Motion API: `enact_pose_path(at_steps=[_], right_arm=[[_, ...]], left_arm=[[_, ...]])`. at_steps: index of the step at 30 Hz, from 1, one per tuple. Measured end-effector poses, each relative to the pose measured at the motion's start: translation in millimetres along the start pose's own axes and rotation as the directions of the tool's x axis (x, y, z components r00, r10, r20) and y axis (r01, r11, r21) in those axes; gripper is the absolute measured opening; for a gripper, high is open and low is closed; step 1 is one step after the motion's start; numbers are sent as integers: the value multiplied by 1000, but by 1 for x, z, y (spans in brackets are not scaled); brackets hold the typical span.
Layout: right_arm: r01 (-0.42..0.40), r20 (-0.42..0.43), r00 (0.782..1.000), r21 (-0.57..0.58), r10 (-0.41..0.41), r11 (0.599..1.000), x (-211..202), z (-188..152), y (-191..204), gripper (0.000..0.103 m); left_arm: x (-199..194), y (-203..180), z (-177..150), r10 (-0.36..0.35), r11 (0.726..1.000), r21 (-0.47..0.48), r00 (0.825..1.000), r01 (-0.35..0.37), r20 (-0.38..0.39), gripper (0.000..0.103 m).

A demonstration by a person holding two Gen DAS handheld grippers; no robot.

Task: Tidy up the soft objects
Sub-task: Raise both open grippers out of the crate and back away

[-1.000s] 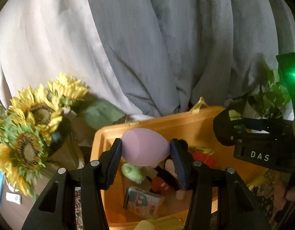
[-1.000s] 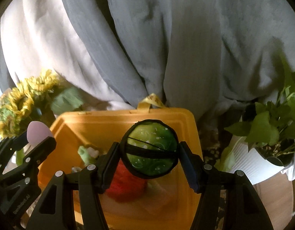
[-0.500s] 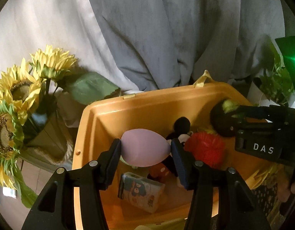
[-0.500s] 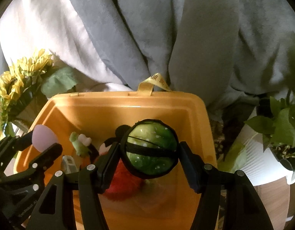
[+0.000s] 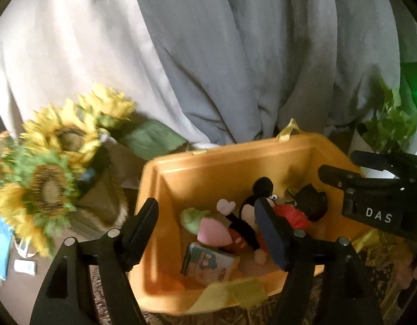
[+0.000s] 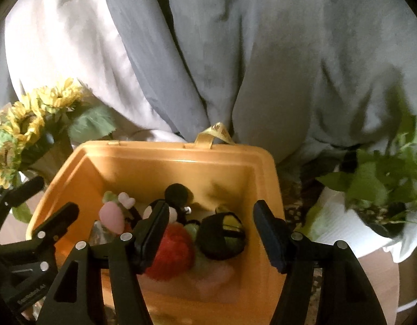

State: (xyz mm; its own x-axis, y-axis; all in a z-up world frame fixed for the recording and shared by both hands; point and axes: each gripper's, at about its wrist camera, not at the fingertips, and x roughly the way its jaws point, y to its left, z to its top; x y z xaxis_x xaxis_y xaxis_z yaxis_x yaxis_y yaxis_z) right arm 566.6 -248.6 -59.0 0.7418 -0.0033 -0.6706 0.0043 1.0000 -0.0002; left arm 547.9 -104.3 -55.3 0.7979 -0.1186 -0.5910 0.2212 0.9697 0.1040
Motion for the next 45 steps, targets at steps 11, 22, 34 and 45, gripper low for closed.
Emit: enact_pose_path(at_steps=[11, 22, 34, 45], right_arm=[[40, 168, 985, -8, -38, 999, -101, -18, 18, 69], [38, 248, 968, 48, -48, 998, -180, -62, 36, 80], [124, 303, 940, 133, -160, 983, -250, -130, 58, 87], [140, 332, 926, 144, -181, 980, -300, -170, 68, 87]], left_arm=[[-96, 19, -11, 68, 994, -88, 991, -58, 114, 84], [-184, 23, -46, 92, 992, -99, 977, -74, 193, 95], [-251, 27, -94, 92, 995, -68, 958, -77, 270, 103], [-295, 21, -124, 86, 994, -88, 955, -64, 282, 103]])
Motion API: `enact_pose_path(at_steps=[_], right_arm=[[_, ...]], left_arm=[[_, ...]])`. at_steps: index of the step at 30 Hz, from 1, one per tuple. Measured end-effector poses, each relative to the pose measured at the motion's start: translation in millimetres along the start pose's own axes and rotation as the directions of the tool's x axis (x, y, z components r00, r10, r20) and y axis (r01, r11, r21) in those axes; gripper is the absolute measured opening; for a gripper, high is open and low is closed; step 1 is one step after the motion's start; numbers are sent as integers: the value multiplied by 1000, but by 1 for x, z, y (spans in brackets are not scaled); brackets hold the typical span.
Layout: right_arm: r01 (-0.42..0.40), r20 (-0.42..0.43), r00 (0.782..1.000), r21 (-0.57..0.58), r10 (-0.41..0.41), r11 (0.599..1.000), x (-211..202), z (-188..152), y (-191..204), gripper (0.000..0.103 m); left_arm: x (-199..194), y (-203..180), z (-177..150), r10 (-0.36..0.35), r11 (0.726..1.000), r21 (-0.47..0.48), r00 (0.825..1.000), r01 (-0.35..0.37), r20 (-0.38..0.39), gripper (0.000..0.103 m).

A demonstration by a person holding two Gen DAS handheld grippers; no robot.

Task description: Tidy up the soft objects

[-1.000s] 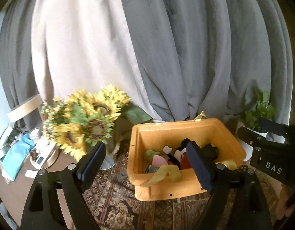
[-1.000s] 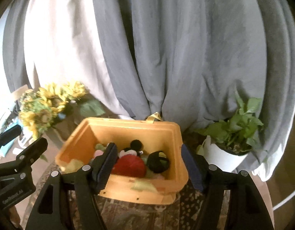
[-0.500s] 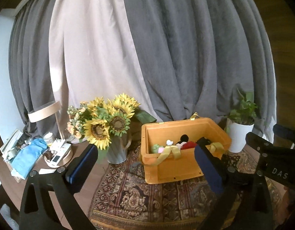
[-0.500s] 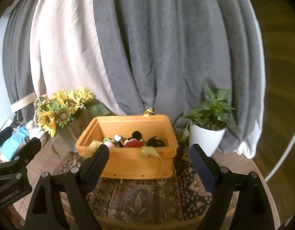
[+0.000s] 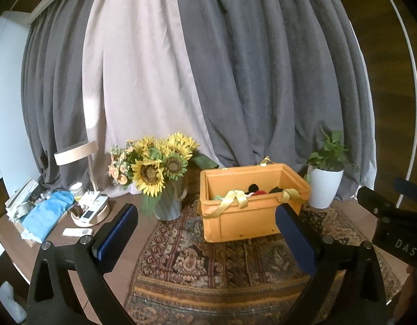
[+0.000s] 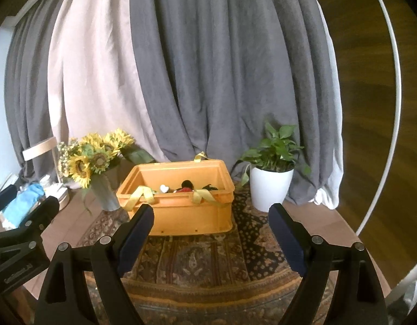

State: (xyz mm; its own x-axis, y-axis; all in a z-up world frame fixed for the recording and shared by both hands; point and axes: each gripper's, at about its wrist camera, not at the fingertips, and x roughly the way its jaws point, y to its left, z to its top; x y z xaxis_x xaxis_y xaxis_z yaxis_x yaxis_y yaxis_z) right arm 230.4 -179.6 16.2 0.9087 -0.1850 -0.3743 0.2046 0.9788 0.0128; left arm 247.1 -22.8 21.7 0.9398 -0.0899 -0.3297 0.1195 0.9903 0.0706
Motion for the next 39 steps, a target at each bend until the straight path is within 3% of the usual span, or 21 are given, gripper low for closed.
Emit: enact_pose_path(at_steps=[14, 21, 30, 39], right_arm=[[-21, 15, 1000, -8, 21, 1000, -94, -32, -16, 88], [-38, 15, 999, 4, 38, 999, -132, -46, -21, 95], [-66, -3, 998, 12, 66, 998, -161, -61, -28, 95], [-66, -16, 998, 7, 66, 998, -166, -59, -30, 95]], left_arm=[[-97, -10, -31, 9, 1000, -11, 1000, -9, 1, 103], [-138, -9, -43, 0, 1000, -15, 1000, 1, 8, 103], [-170, -9, -52, 4, 1000, -4, 1000, -4, 10, 103], [-172, -9, -46, -19, 1000, 2, 1000, 19, 9, 103]])
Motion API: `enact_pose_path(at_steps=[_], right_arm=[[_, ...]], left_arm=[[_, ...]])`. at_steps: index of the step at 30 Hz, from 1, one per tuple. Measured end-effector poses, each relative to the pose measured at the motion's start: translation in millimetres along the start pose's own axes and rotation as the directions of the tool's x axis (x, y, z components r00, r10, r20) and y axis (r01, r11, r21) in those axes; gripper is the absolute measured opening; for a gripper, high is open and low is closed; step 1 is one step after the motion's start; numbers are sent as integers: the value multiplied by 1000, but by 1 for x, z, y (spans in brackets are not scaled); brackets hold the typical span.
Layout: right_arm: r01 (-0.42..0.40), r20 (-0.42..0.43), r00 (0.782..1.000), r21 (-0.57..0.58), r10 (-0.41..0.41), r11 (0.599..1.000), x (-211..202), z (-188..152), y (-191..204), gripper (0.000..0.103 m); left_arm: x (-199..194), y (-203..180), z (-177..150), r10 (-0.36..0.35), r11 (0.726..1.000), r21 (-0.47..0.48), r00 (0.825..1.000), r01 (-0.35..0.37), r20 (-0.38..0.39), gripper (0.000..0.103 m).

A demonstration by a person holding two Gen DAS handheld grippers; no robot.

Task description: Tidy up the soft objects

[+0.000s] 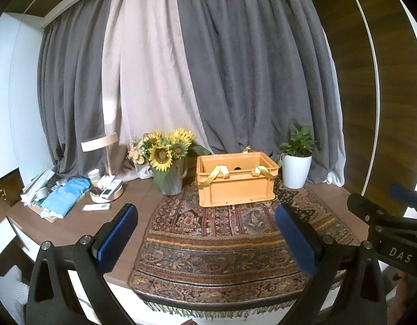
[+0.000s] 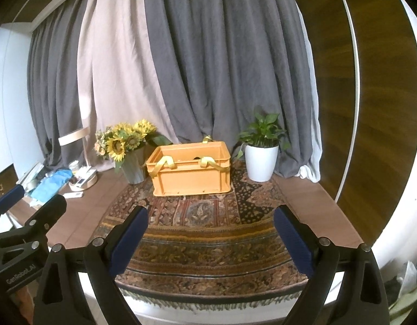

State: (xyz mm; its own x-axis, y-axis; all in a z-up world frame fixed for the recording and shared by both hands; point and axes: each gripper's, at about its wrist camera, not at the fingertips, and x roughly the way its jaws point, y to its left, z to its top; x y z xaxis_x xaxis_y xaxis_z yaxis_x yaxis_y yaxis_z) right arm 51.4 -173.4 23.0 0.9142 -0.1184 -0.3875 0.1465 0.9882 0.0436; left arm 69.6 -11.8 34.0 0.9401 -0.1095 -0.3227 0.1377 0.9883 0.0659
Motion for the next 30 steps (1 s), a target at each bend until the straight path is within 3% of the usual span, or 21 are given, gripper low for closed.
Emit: enact_pose_path(at_steps=[30], right_arm=[[27, 2, 1000, 6, -27, 1000, 14, 4, 2, 95]], left_arm=[[13, 1, 4, -6, 1000, 8, 1000, 6, 15, 103]])
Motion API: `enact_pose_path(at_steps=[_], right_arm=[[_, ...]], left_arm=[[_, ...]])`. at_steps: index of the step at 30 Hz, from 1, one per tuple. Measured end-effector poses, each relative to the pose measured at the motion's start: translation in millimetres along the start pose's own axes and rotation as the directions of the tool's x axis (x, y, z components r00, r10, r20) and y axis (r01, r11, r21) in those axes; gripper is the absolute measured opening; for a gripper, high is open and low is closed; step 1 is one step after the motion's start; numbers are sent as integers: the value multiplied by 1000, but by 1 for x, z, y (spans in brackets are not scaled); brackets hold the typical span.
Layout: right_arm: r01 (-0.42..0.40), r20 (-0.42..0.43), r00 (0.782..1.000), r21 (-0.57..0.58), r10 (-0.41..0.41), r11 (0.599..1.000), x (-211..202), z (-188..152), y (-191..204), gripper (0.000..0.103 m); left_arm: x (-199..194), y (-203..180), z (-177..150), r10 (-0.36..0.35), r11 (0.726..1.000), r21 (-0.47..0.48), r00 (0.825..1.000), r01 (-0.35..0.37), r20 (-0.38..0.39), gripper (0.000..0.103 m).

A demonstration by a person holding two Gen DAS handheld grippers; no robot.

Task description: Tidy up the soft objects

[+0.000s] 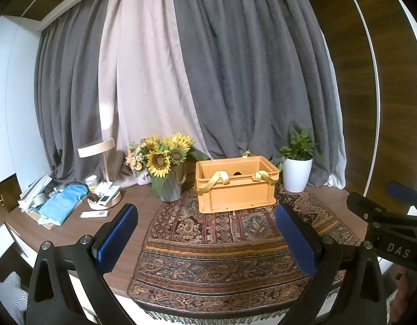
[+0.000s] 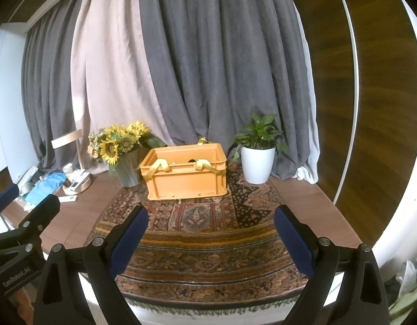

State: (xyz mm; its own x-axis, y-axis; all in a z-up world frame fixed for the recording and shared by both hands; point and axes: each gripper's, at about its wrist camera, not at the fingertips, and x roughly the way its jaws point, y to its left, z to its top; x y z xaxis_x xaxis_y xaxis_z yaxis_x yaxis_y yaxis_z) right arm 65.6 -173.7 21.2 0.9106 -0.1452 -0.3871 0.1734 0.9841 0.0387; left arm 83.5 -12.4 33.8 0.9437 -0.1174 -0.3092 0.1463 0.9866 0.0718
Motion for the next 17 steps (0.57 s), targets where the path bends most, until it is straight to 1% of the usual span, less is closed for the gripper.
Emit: enact_pose_path(at_steps=[17], right_arm=[[4, -4, 1000, -4, -4, 1000, 1, -1, 0, 95]], left_arm=[[3, 2, 1, 9, 1000, 6, 1000, -9, 5, 103]])
